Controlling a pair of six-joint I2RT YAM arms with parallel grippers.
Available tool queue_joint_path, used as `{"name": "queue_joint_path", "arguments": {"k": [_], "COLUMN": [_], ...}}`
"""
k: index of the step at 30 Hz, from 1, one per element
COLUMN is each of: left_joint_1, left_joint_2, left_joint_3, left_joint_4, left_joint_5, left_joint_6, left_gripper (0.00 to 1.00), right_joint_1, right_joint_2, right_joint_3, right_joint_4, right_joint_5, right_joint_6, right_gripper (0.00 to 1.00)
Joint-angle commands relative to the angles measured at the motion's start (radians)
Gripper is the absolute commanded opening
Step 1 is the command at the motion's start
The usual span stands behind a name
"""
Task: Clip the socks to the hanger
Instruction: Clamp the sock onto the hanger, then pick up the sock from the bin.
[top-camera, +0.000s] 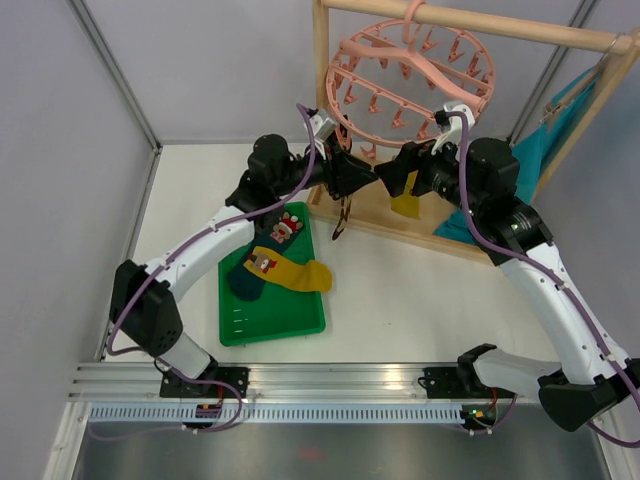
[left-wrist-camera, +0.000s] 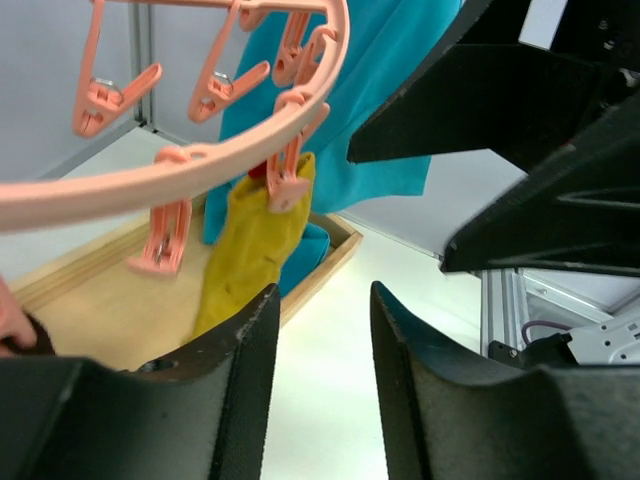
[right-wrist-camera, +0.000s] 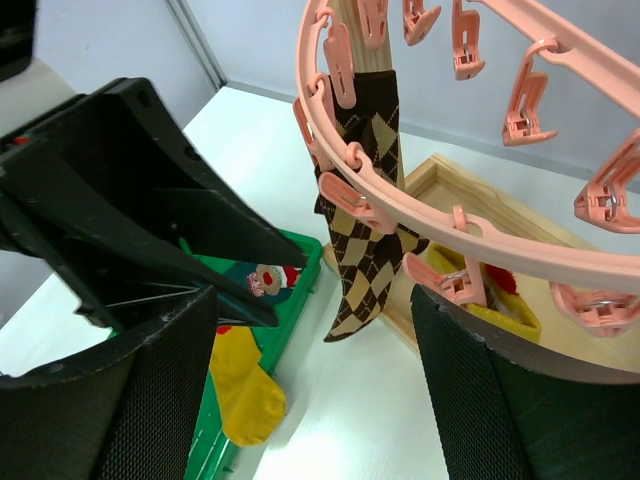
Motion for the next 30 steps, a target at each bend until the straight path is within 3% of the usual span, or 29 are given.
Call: {"name": "queue_joint_path", "arguments": {"k": [1, 14, 22, 30], "left_joint_1": [0.004, 0.004, 0.004, 0.004], "left_joint_2": [-0.111, -0.498, -0.657, -0.866], "left_joint_3": [-0.043, -0.382, -0.477, -0.563], "left_joint_4": [-0.045, -0.294, -0.387, -0.622], "left_joint_5": [-0.05, -0.433, -0.499, -0.883], "left_joint_6": [-0.008, -0.037, -0.098, -0.242], "left_gripper": [0.48, 0.53, 0.54, 0.57], "right_joint_1": [0.007, 0.007, 0.007, 0.007], "right_joint_2": [-0.027, -0.05, -0.045, -0.07], "right_joint_3": [0.034, -0.019, -0.018, -0.042], "right_joint_4": [-0.008, 0.012, 0.019, 0.005], "right_joint_5": [-0.008, -0.021, -0.035, -0.008], "right_joint_6": [0.018, 0.064, 0.084, 0.09], "right_gripper": [0.84, 0.86, 0.87, 0.88]}}
